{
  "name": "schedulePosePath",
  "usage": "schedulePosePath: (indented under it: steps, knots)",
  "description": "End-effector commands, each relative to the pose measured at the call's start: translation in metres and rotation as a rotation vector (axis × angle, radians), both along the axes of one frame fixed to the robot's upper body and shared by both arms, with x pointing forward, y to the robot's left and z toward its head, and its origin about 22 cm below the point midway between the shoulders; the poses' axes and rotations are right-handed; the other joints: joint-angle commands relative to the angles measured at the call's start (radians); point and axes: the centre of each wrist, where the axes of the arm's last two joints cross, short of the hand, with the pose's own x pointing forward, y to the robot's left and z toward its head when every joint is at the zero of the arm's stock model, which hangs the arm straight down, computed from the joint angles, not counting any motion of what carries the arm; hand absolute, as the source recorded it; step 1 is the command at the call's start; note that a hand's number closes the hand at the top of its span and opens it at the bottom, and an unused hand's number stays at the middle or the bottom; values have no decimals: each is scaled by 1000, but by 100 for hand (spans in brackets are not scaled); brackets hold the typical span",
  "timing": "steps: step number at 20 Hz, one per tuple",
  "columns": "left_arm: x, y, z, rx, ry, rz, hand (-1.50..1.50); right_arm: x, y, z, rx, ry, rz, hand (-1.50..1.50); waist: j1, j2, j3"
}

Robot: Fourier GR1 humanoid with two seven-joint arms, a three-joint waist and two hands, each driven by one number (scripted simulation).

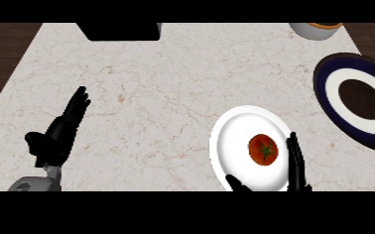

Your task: Pick the tomato from the plate and place it in the plate

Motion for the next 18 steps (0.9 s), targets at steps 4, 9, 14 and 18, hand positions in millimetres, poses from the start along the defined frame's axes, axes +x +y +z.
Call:
schedulePosePath:
  steps: [4,9,14,18]
  knots:
    - [1,0,-7,-9,5,-10,0,-32,-33,3,-185,336,-39,-150,1,7,-4]
    - [1,24,-1,11,7,-4,0,-40,-22,42,-200,491,-54,-150,4,3,-1]
    - [1,15,-6,7,-4,-11,0,-22,-3,57,-220,607,-83,-150,7,2,1]
    - [13,13,-1,4,-2,4,0,0,-10,67,-232,659,-86,-150,6,2,2]
